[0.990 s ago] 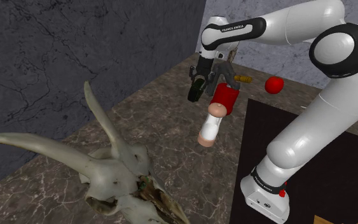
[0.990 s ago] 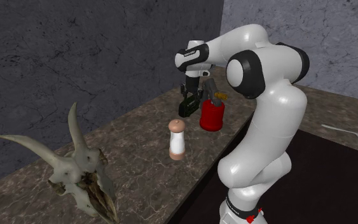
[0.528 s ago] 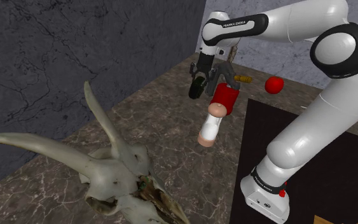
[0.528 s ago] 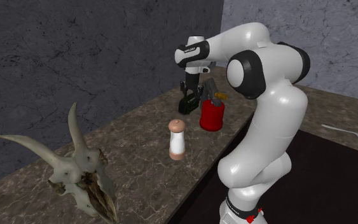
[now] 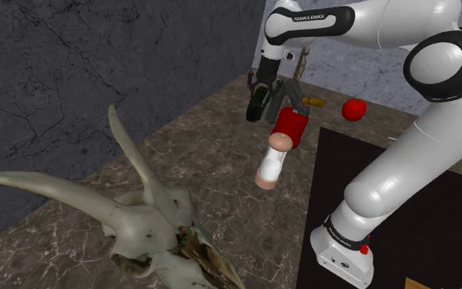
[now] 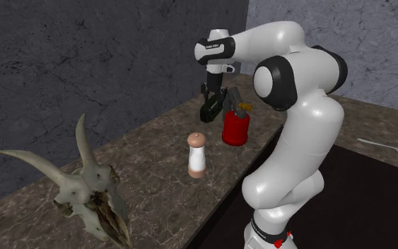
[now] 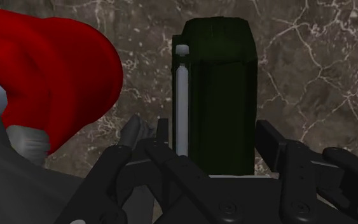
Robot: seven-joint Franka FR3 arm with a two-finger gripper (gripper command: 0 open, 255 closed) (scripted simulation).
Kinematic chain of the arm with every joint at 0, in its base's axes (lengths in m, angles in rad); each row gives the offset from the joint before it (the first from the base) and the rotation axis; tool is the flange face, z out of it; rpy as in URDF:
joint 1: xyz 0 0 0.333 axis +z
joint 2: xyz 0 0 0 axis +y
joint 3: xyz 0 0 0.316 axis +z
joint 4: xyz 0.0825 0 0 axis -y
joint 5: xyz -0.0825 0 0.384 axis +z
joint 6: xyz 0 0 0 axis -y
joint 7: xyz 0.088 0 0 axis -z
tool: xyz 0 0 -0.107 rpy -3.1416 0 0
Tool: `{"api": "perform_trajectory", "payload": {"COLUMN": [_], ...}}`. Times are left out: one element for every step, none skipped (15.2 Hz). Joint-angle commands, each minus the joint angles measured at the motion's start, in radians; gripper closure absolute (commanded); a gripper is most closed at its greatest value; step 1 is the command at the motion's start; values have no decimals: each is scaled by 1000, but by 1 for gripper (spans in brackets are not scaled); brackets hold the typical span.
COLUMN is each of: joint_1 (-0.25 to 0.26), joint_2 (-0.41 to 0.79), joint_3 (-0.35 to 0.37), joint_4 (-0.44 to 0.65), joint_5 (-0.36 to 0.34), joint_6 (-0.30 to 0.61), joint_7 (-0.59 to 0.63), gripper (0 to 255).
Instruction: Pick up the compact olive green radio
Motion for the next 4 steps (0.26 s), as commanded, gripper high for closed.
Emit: {"api": "perform_trajectory", "payload": {"joint_1": [0,0,0,0], "joint_2": [0,-1,-1,-1], "joint_3": [0,0,0,0], "joint_4": [28,41,43,43], "joint_5": [0,-1,-1,-1], "joint_6": [-28,-41,-43,-43], "joint_7": [3,4,4,4], "gripper": [255,255,255,255]}}
